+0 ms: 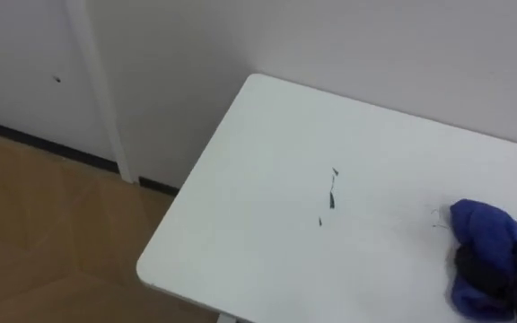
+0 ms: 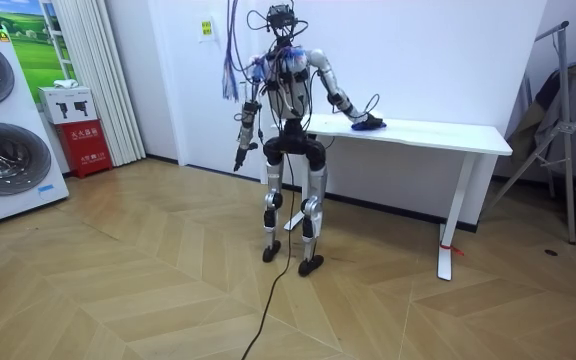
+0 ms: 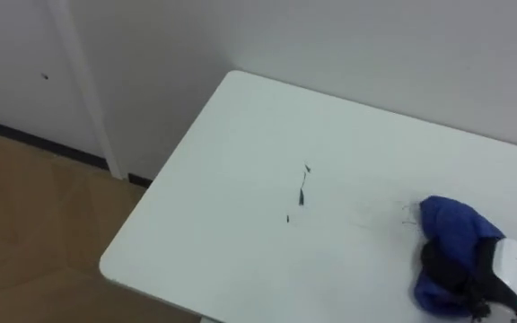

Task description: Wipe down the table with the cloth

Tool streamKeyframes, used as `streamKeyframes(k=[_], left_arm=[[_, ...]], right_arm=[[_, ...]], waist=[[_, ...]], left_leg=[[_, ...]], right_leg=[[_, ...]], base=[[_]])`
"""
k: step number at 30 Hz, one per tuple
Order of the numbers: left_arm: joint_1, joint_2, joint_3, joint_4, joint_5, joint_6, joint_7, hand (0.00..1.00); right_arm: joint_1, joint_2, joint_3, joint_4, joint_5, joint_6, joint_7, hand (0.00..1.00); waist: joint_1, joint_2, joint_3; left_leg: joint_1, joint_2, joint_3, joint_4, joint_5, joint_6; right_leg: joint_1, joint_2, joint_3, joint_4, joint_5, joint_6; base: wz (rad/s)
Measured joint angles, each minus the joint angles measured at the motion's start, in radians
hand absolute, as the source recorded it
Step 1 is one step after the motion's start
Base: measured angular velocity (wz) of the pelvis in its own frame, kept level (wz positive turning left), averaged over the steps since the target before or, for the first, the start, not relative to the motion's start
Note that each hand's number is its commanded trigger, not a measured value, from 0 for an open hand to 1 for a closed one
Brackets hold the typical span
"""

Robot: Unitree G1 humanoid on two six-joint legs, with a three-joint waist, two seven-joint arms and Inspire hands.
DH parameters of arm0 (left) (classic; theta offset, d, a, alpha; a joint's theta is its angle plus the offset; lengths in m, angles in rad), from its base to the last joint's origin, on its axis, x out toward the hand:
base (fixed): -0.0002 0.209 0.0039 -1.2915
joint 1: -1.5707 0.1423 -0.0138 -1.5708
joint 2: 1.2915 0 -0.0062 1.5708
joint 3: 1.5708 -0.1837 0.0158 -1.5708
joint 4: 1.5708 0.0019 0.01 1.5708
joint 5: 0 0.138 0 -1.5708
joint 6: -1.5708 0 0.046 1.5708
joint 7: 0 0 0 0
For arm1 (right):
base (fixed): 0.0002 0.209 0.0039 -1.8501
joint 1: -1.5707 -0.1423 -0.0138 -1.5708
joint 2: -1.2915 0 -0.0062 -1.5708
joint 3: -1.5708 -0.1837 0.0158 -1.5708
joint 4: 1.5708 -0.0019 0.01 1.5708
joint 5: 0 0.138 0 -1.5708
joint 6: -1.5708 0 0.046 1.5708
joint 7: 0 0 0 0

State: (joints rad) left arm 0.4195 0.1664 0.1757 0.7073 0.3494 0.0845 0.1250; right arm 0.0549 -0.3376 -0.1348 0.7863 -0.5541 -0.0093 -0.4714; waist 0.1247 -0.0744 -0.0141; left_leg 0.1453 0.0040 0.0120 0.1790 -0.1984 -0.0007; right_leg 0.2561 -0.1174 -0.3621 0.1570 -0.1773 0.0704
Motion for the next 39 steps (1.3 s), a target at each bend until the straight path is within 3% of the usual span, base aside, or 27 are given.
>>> streamKeyframes(k=[3,4,5,6,8,9,11,13,16,18,19,20,22,25,26,27,28,29,30,32,33,34,35,36,37,38,39], left_arm=[[-0.007,-0.004,-0.055,0.014,-0.005,0.005,-0.001,0.00],[-0.017,-0.008,-0.062,0.018,-0.005,0.017,-0.008,0.00],[-0.034,-0.015,-0.064,0.022,-0.005,0.025,-0.018,0.00],[-0.037,-0.015,-0.064,0.024,-0.005,0.026,-0.027,0.00],[-0.060,-0.010,-0.094,0.025,-0.022,0.035,-0.051,0.00],[-0.066,-0.008,-0.104,0.024,-0.028,0.037,-0.055,0.00],[-0.072,-0.006,-0.120,0.017,-0.033,0.042,-0.068,0.00],[-0.032,-0.005,-0.121,-0.010,-0.033,0.056,-0.073,0.00],[0.036,0.006,-0.119,-0.071,-0.066,0.070,-0.096,0.00],[0.043,0.005,-0.112,-0.084,-0.067,0.067,-0.098,0.00],[0.038,0.005,-0.099,-0.088,-0.034,0.065,-0.100,0.00],[0.027,0.007,-0.072,-0.088,-0.004,0.057,-0.101,0.00],[0.013,0.009,-0.022,-0.089,0.001,0.041,-0.095,0.00],[0.007,0.010,0.016,-0.118,0.023,0.021,-0.083,0.00],[0.011,0.013,0.015,-0.121,0.025,0.017,-0.069,0.00],[0.009,0.014,0.011,-0.122,0.024,0.015,-0.062,0.00],[0.005,0.018,0.004,-0.123,0.019,0.008,-0.046,0.00],[-0.009,0.020,-0.008,-0.123,0.014,-0.005,-0.036,0.00],[-0.012,0.023,-0.019,-0.117,0.007,-0.012,-0.030,0.00],[-0.073,0.041,-0.070,-0.057,-0.016,-0.038,-0.017,0.00],[-0.090,0.049,-0.085,-0.032,-0.024,-0.045,-0.018,0.00],[-0.119,0.063,-0.105,0.006,-0.040,-0.048,-0.020,0.00],[-0.150,0.080,-0.112,0.048,-0.043,-0.051,-0.024,0.00],[-0.178,0.090,-0.122,0.072,-0.043,-0.050,-0.029,0.00],[-0.230,0.101,-0.142,0.094,-0.048,-0.047,-0.044,0.00],[-0.252,0.106,-0.155,0.094,-0.058,-0.049,-0.061,0.00],[-0.258,0.105,-0.158,0.091,-0.063,-0.049,-0.069,0.00]], right_arm=[[-0.106,0.019,0.066,0.004,-0.003,0.076,0.032,1.00],[-0.138,0.030,0.114,-0.048,-0.024,0.120,0.083,1.00],[-0.184,0.041,0.187,-0.081,-0.056,0.139,0.138,1.00],[-0.211,0.051,0.216,-0.095,-0.077,0.146,0.170,1.00],[-0.362,0.089,0.361,-0.105,-0.116,0.149,0.276,1.00],[-0.393,0.091,0.385,-0.101,-0.121,0.141,0.293,1.00],[-0.466,0.094,0.409,-0.100,-0.125,0.112,0.332,1.00],[-0.487,0.094,0.404,-0.092,-0.142,0.104,0.334,1.00],[-0.410,0.080,0.375,-0.048,-0.138,0.087,0.303,1.00],[-0.309,0.078,0.303,-0.021,-0.103,0.018,0.238,1.00],[-0.247,0.079,0.252,-0.021,-0.090,-0.028,0.182,1.00],[-0.187,0.078,0.196,-0.020,-0.076,-0.056,0.138,1.00],[-0.103,0.073,0.120,-0.011,-0.044,-0.068,0.080,1.00],[-0.013,0.047,0.030,0.022,-0.010,-0.067,0.026,1.00],[0.007,0.029,0.031,0.027,0.009,-0.049,0.016,1.00],[0.009,0.027,0.032,0.024,0.017,-0.035,0.012,1.00],[0.019,0.033,0.034,0.020,0.035,-0.009,0.000,1.00],[0.010,0.047,0.038,0.013,0.039,0.015,-0.003,1.00],[0.002,0.060,0.043,0.005,0.039,0.033,-0.006,1.00],[-0.094,0.091,0.121,-0.011,0.036,0.112,-0.003,1.00],[-0.134,0.100,0.157,-0.016,0.036,0.129,0.007,1.00],[-0.229,0.124,0.239,-0.025,0.034,0.152,0.044,1.00],[-0.325,0.168,0.313,-0.032,0.018,0.150,0.086,1.00],[-0.361,0.186,0.338,-0.037,0.000,0.139,0.103,1.00],[-0.422,0.199,0.377,-0.046,-0.021,0.103,0.135,1.00],[-0.449,0.198,0.386,-0.062,-0.039,0.079,0.162,1.00],[-0.451,0.197,0.386,-0.071,-0.042,0.073,0.165,1.00]], waist=[[0.047,0.020,0.0044],[0.059,0.021,0.0043],[0.069,0.023,0.0055],[0.075,0.022,0.0067],[0.099,0.016,0.0268],[0.105,0.015,0.0314],[0.148,0.001,0.0330],[0.159,-0.009,0.0314],[0.148,-0.022,0.0303],[0.102,-0.020,0.0299],[0.063,-0.018,0.0253],[0.047,-0.018,0.0193],[0.035,-0.019,0.0102],[0.011,-0.008,0.0030],[0.018,0.001,-0.0019],[0.018,0.004,-0.0015],[0.020,0.006,-0.0009],[0.036,0.010,-0.0021],[0.055,0.011,-0.0016],[0.149,0.015,0.0018],[0.177,0.015,0.0022],[0.219,0.017,0.0071],[0.230,0.016,0.0150],[0.227,0.012,0.0191],[0.226,0.002,0.0300],[0.225,-0.002,0.0308],[0.223,-0.005,0.0303]], left_leg=[[-0.004,0.002,0.021,-0.009,-0.008,0.006],[-0.019,0.009,0.039,0.000,-0.007,0.004],[-0.042,0.018,0.048,0.011,-0.005,-0.001],[-0.051,0.021,0.052,0.012,-0.003,-0.008],[-0.068,0.027,0.049,0.010,0.013,-0.013],[-0.071,0.028,0.049,0.010,0.016,-0.015],[-0.086,0.026,0.037,0.008,0.030,-0.009],[-0.099,0.019,0.019,0.008,0.038,-0.007],[-0.105,0.013,0.003,0.017,0.035,-0.002],[-0.110,0.007,0.007,0.028,0.031,0.003],[-0.118,0.003,0.021,0.039,0.030,0.005],[-0.116,0.001,0.038,0.047,0.024,0.014],[-0.109,0.006,0.057,0.065,0.008,0.030],[-0.104,0.021,0.099,0.111,-0.037,0.048],[-0.104,0.038,0.131,0.130,-0.059,0.054],[-0.107,0.049,0.144,0.142,-0.068,0.056],[-0.110,0.068,0.168,0.166,-0.079,0.058],[-0.121,0.088,0.190,0.192,-0.091,0.054],[-0.134,0.099,0.200,0.206,-0.096,0.050],[-0.188,0.157,0.240,0.260,-0.105,0.030],[-0.198,0.170,0.239,0.269,-0.106,0.023],[-0.216,0.198,0.222,0.289,-0.111,0.001],[-0.244,0.219,0.179,0.303,-0.112,-0.025],[-0.263,0.228,0.155,0.309,-0.109,-0.036],[-0.308,0.230,0.087,0.311,-0.095,-0.053],[-0.352,0.232,0.031,0.310,-0.074,-0.076],[-0.366,0.232,0.009,0.305,-0.059,-0.095]], right_leg=[[-0.021,0.003,0.011,-0.006,-0.003,0.005],[-0.042,0.007,0.018,-0.004,-0.003,0.005],[-0.068,0.015,0.028,-0.001,0.004,-0.006],[-0.081,0.018,0.032,0.002,0.006,-0.010],[-0.113,0.030,0.054,0.011,0.013,-0.028],[-0.116,0.032,0.056,0.010,0.015,-0.031],[-0.137,0.032,0.056,0.009,0.013,-0.035],[-0.141,0.029,0.047,0.001,0.013,-0.034],[-0.124,0.022,0.012,0.000,0.014,-0.032],[-0.110,0.012,0.001,0.015,0.011,-0.027],[-0.108,0.002,0.002,0.032,0.008,-0.022],[-0.110,-0.006,0.001,0.055,0.002,-0.012],[-0.109,-0.015,0.000,0.081,-0.004,-0.004],[-0.113,-0.034,-0.003,0.130,-0.003,-0.002],[-0.117,-0.039,-0.007,0.158,-0.004,0.008],[-0.126,-0.044,-0.018,0.189,-0.007,0.016],[-0.141,-0.075,-0.047,0.294,-0.021,0.015],[-0.142,-0.115,-0.058,0.370,-0.037,0.021],[-0.145,-0.135,-0.055,0.395,-0.041,0.023],[-0.159,-0.207,-0.052,0.394,-0.038,0.029],[-0.164,-0.223,-0.047,0.380,-0.037,0.032],[-0.172,-0.243,-0.047,0.340,-0.032,0.038],[-0.165,-0.244,-0.057,0.272,-0.021,0.047],[-0.159,-0.238,-0.055,0.231,-0.012,0.054],[-0.151,-0.227,-0.050,0.151,0.015,0.056],[-0.151,-0.223,-0.052,0.099,0.050,0.060],[-0.152,-0.225,-0.049,0.081,0.064,0.061]], base=[[-0.71],[-0.55],[-0.46],[-0.32],[-0.20],[0.00],[0.23],[0.28],[0.45],[0.74],[0.52],[0.36],[-0.06],[-0.35],[-0.69],[-0.65],[-0.63],[-0.67],[-0.92],[-1.22],[-1.52],[-1.36],[-1.07],[-0.24],[0.46],[0.69],[0.83]])
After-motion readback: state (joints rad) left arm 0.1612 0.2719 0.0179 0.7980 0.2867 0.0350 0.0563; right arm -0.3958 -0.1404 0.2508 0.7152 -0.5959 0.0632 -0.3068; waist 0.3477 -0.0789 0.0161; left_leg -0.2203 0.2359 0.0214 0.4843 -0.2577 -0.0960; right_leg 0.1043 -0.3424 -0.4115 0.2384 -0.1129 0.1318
